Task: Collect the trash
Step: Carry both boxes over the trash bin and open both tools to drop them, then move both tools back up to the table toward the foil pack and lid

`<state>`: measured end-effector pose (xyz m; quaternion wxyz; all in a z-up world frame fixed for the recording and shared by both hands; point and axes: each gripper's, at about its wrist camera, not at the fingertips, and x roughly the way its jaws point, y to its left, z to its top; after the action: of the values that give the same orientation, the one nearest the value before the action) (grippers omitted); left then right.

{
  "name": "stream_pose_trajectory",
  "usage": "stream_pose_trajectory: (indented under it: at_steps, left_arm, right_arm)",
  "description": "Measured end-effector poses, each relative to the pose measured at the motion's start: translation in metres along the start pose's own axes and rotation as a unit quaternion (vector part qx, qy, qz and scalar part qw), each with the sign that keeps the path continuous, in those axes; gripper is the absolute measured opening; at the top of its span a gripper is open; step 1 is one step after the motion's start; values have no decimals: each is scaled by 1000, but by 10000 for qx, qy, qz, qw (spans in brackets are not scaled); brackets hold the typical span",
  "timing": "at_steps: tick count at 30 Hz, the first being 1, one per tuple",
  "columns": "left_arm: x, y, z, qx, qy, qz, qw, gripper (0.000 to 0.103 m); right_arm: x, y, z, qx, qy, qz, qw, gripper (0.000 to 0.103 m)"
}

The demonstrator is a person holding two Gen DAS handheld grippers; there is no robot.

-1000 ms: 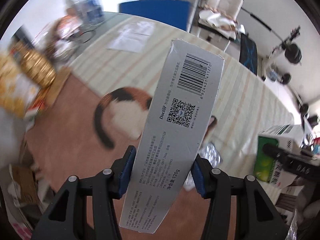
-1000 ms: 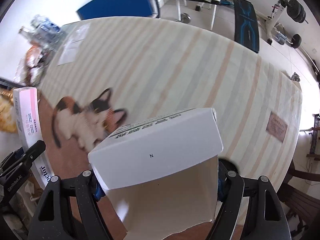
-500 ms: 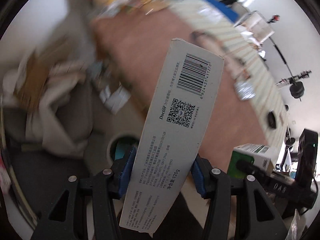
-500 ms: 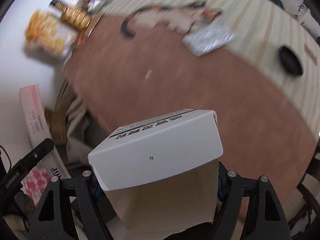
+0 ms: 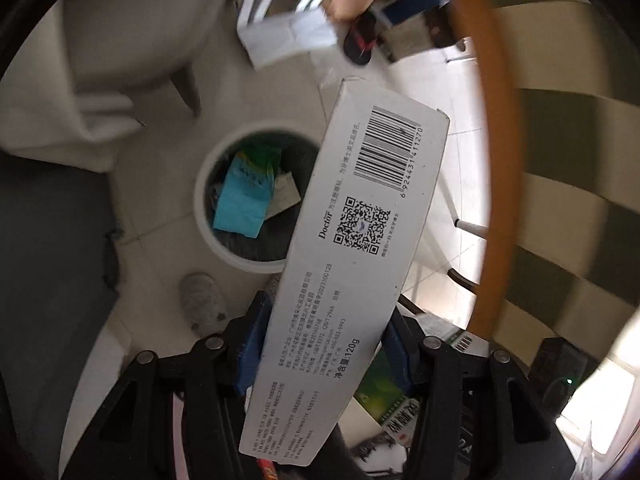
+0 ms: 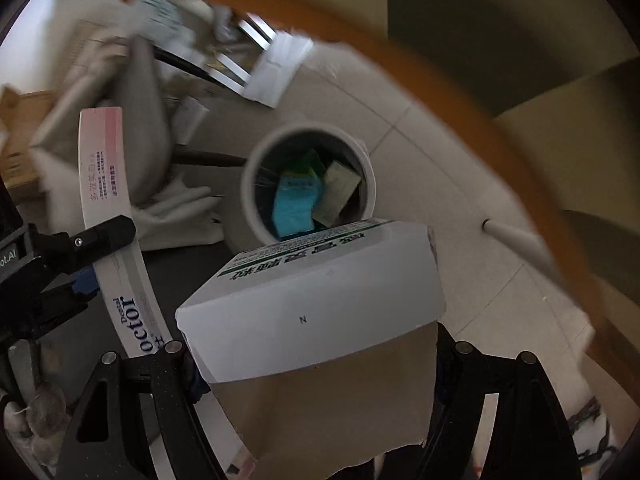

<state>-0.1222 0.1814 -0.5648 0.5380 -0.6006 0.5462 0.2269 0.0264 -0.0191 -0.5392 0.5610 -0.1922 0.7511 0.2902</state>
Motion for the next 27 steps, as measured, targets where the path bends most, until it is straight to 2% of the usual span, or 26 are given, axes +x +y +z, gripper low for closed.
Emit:
stream_pose_trajectory:
  at_steps: [3, 4, 5, 7, 9, 11, 13, 14, 17, 22, 27]
  left_arm:
    - [50, 23, 24, -38, 185, -135, 9997, 54]
    - [63, 28, 32, -16, 173, -162, 9997, 70]
    - [72, 34, 38, -19, 161, -201, 9997, 90]
    - [91, 45, 49, -60, 120, -272, 9995, 100]
    - [104, 57, 55, -90, 47, -138, 9999, 100]
    - [105, 63, 56, -34, -46, 130, 9999, 100]
    - [102, 67, 50, 98, -347, 621, 9974, 100]
    - [98, 68, 45, 170, -542, 958, 9938, 100]
    - [91, 73, 27, 363, -829, 1623, 9826, 100]
    - [75, 75, 3, 362, -931, 1933, 9760, 100]
    - [41, 59, -22, 354, -1109, 2082, 9711, 100]
  right_arm:
    - [56, -11, 26, 69, -28, -13, 10000, 81]
    - [70, -13, 32, 58, -57, -23, 10000, 81]
    - [92, -15, 40, 42, -68, -41, 10000, 83]
    - [117, -21, 53, 24, -3, 40, 10000, 85]
    - [147, -24, 69, -29, 138, 184, 9997, 87]
    - [163, -25, 77, -82, 176, 203, 9996, 103]
    - [172, -23, 82, -190, 111, 113, 9997, 103]
    - [169, -22, 82, -265, 54, 30, 9996, 103]
    - [166, -16, 79, -423, -36, -202, 9989, 103]
    - [142, -10, 67, -597, -144, -796, 9949, 103]
    - [107, -2, 56, -708, -307, -1015, 9918, 103]
